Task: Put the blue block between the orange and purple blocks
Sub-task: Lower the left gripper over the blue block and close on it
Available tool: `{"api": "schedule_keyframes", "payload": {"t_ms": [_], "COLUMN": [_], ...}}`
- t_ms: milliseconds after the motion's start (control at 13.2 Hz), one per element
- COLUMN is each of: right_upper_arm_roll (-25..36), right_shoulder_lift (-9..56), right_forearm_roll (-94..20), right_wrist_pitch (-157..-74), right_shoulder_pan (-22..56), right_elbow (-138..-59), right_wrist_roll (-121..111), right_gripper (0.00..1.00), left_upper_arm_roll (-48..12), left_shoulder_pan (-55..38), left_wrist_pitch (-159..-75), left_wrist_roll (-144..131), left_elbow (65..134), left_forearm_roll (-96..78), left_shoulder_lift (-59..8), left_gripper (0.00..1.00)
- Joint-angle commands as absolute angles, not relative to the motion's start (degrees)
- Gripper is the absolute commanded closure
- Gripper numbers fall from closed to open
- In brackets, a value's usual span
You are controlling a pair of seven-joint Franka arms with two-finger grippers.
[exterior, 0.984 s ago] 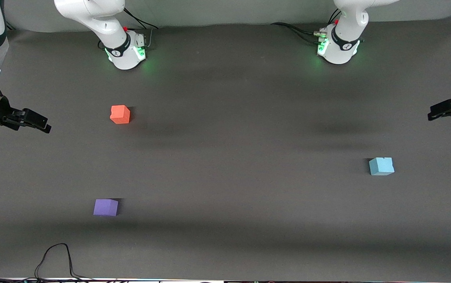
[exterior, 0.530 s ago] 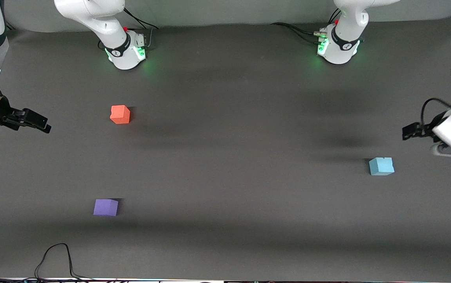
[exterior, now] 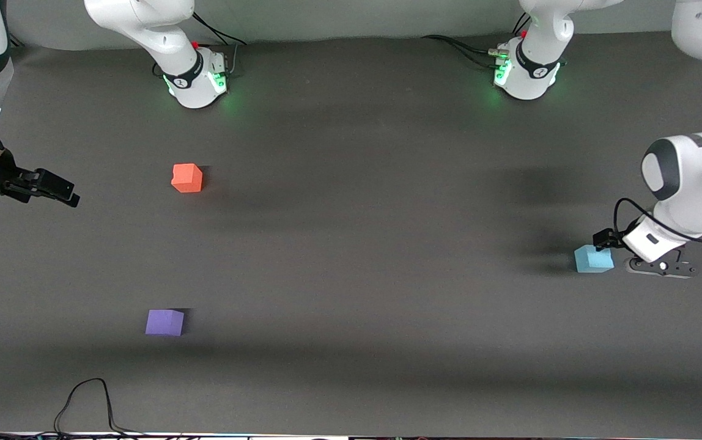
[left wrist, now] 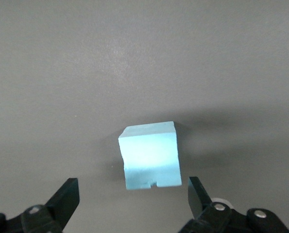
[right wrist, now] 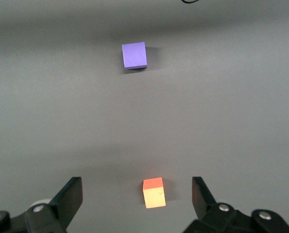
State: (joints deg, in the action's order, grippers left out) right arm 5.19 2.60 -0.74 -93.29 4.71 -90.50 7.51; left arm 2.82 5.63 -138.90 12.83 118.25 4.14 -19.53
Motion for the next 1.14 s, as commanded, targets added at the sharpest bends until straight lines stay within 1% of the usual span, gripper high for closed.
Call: {"api": "schedule_keyframes", "payload": {"t_ms": [0, 605, 832, 908, 984, 1059], "right_upper_arm_roll": [5.19, 5.19, 5.19, 5.19, 5.19, 5.19], "right_shoulder_lift": [2.11, 2.11, 2.02, 2.11, 2.11, 2.11], "right_forearm_roll": [0.35, 0.26, 0.18, 0.18, 0.18, 0.18], "right_wrist_pitch": [-93.16, -93.25, -93.25, -93.25, -93.25, -93.25], "right_shoulder_pan": [4.83, 4.83, 4.83, 4.83, 4.83, 4.83], "right_elbow": [-90.35, -90.35, -90.44, -90.35, -90.35, -90.35], "right_wrist_roll": [6.5, 6.5, 6.5, 6.5, 6.5, 6.5], "right_gripper": [0.0, 0.0, 0.0, 0.0, 0.0, 0.0], "left_upper_arm_roll": [2.81, 2.55, 2.55, 2.55, 2.55, 2.55], "left_shoulder_pan": [5.8, 5.28, 5.36, 5.27, 5.27, 5.19], "left_wrist_pitch": [-141.32, -147.47, -147.48, -147.57, -147.48, -147.48], "left_wrist_roll": [13.01, 12.39, 12.48, 12.48, 12.48, 12.48], "left_elbow": [119.09, 118.83, 118.39, 118.21, 117.86, 117.69], "left_forearm_roll": [5.1, 1.94, 1.67, 0.97, 0.44, -0.34], "left_shoulder_lift": [-20.38, -26.36, -27.07, -27.33, -27.33, -27.51], "left_gripper": [0.0, 0.0, 0.0, 0.01, 0.1, 0.26]}}
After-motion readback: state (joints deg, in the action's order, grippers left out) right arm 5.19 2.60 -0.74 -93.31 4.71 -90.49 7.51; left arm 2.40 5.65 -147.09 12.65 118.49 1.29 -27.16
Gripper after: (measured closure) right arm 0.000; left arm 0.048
